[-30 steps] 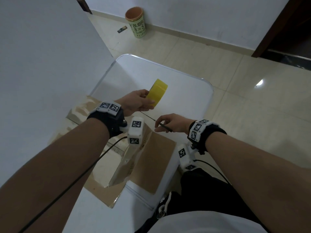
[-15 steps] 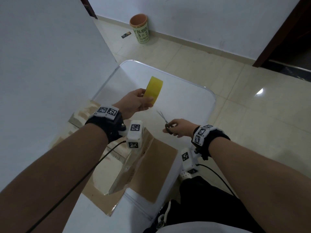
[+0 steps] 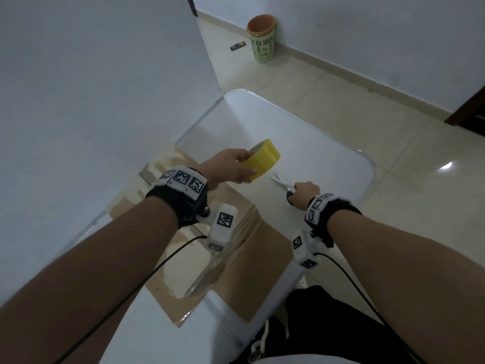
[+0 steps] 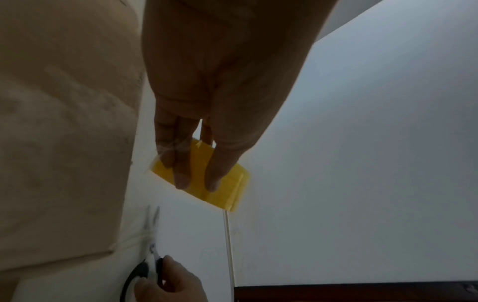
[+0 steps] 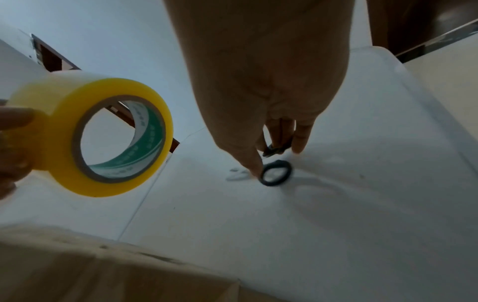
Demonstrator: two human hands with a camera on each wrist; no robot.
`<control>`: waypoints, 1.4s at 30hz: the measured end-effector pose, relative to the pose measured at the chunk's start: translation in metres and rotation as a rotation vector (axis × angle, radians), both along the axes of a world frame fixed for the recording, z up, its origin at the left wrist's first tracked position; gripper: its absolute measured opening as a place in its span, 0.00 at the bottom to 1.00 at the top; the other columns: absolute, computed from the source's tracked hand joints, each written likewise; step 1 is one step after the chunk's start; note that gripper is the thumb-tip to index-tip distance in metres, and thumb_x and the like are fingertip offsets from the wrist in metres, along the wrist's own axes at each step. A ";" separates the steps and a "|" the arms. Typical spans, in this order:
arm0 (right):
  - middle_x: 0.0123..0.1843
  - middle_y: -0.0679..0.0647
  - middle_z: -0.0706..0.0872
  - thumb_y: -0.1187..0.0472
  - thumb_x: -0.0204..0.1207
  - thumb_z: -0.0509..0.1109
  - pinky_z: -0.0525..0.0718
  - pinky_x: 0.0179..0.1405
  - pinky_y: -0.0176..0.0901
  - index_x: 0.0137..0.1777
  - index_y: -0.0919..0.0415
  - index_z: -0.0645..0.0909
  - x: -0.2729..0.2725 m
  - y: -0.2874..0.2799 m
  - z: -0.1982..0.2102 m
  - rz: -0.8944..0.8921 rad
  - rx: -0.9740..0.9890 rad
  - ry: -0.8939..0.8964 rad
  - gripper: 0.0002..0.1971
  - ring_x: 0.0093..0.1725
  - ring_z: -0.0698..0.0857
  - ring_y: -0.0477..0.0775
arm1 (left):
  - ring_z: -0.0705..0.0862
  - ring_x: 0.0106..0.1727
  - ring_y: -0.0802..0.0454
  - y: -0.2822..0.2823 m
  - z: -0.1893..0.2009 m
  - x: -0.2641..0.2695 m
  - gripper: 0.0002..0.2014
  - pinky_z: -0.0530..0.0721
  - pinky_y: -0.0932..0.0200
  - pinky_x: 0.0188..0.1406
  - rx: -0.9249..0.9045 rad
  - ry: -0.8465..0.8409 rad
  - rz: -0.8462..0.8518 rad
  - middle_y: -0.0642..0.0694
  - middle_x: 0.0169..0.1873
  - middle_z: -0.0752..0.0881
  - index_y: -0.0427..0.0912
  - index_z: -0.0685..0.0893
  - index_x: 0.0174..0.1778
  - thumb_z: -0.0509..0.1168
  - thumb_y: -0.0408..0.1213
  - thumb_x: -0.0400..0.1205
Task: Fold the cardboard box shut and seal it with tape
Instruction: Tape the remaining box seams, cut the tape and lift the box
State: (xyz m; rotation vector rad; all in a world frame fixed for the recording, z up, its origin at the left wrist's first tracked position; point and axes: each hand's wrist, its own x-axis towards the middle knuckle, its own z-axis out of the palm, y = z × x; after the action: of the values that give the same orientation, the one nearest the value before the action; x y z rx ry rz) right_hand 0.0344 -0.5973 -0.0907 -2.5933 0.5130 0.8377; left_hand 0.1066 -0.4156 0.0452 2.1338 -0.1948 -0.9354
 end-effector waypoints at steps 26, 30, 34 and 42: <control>0.54 0.56 0.81 0.58 0.74 0.74 0.82 0.51 0.50 0.73 0.51 0.65 0.067 0.010 0.100 0.262 0.402 -0.318 0.31 0.55 0.84 0.60 | 0.85 0.46 0.44 -0.026 -0.003 0.023 0.20 0.82 0.56 0.45 0.402 -0.599 -0.398 0.40 0.55 0.83 0.42 0.76 0.66 0.61 0.23 0.80; 0.55 0.60 0.84 0.55 0.74 0.72 0.84 0.53 0.55 0.69 0.49 0.71 0.068 0.012 0.095 0.232 0.357 -0.306 0.24 0.53 0.84 0.62 | 0.86 0.48 0.45 -0.029 -0.004 0.024 0.11 0.85 0.52 0.50 0.377 -0.603 -0.292 0.41 0.47 0.88 0.40 0.83 0.54 0.59 0.24 0.81; 0.56 0.57 0.84 0.55 0.77 0.69 0.84 0.56 0.54 0.67 0.48 0.77 0.071 0.011 0.097 0.181 0.329 -0.299 0.19 0.55 0.84 0.60 | 0.85 0.44 0.41 -0.032 -0.004 0.022 0.06 0.86 0.45 0.46 0.290 -0.610 -0.211 0.39 0.45 0.87 0.41 0.78 0.51 0.61 0.28 0.81; 0.54 0.57 0.86 0.53 0.74 0.69 0.79 0.44 0.46 0.53 0.46 0.83 0.073 -0.009 0.071 -0.043 0.221 -0.413 0.08 0.52 0.85 0.62 | 0.81 0.66 0.53 -0.034 -0.003 0.021 0.17 0.79 0.55 0.65 0.095 -0.203 -0.139 0.46 0.68 0.82 0.50 0.81 0.63 0.65 0.30 0.80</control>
State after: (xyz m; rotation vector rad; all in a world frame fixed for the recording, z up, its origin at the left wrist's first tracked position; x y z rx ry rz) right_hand 0.1075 -0.6064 -0.0200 -2.4439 0.3315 0.3068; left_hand 0.1275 -0.4500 0.0426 2.3273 -0.4128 -0.8186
